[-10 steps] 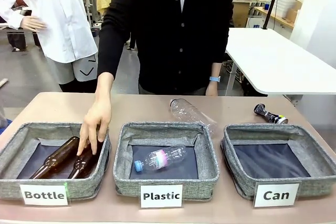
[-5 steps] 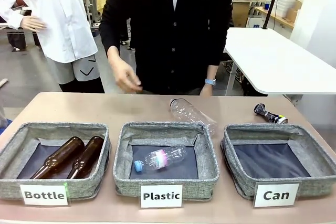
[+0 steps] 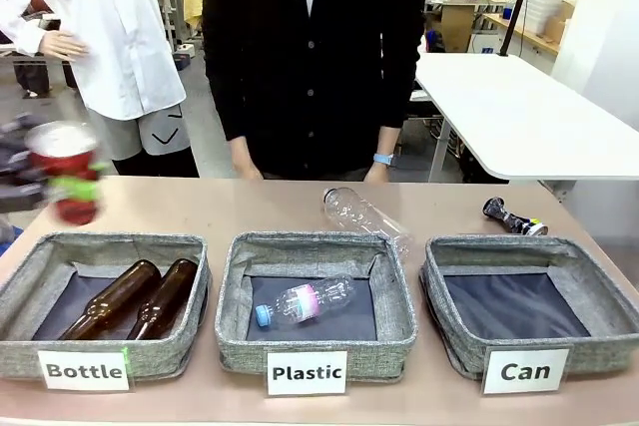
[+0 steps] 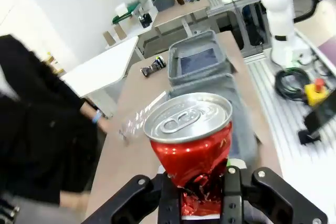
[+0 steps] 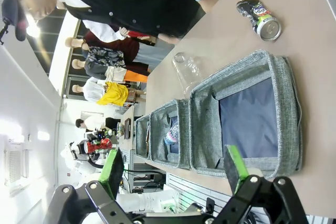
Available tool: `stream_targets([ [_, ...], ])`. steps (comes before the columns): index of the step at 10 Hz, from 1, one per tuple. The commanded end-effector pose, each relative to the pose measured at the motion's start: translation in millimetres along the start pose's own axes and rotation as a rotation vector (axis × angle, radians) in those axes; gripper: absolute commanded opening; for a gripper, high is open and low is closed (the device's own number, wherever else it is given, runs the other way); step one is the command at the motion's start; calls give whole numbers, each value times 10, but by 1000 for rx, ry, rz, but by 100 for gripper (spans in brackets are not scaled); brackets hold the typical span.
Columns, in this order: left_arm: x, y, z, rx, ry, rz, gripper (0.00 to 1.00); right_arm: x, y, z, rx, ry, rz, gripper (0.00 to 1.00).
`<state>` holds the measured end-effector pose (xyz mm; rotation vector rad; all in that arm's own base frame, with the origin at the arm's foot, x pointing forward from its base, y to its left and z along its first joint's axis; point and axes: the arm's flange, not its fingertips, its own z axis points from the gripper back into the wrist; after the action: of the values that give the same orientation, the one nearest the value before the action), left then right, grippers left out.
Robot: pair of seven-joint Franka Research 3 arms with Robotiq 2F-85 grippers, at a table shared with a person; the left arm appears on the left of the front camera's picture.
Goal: Sort the can waste into the basket.
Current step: Pick up the can waste from the table and place it in the right Fabric basket.
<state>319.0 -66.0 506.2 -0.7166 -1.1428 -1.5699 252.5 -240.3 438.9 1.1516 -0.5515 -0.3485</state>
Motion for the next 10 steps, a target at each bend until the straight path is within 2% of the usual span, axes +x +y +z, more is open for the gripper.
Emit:
stream_targets([
  [1, 368, 294, -1200, -71, 90, -61, 26, 26, -1, 13, 24, -17, 24, 100],
  [4, 1054, 448, -2724, -168, 159, -95, 26, 26, -1, 13, 24, -17, 24, 100],
  [6, 1260, 430, -3549, -300, 177, -135, 26, 26, -1, 13, 24, -17, 24, 100],
  [8, 1268, 441, -4358, -443, 215, -193, 26, 26, -1, 13, 24, -17, 24, 100],
  [10, 1205, 396, -4884, -552, 208, -264, 26, 26, -1, 13, 24, -17, 24, 100],
])
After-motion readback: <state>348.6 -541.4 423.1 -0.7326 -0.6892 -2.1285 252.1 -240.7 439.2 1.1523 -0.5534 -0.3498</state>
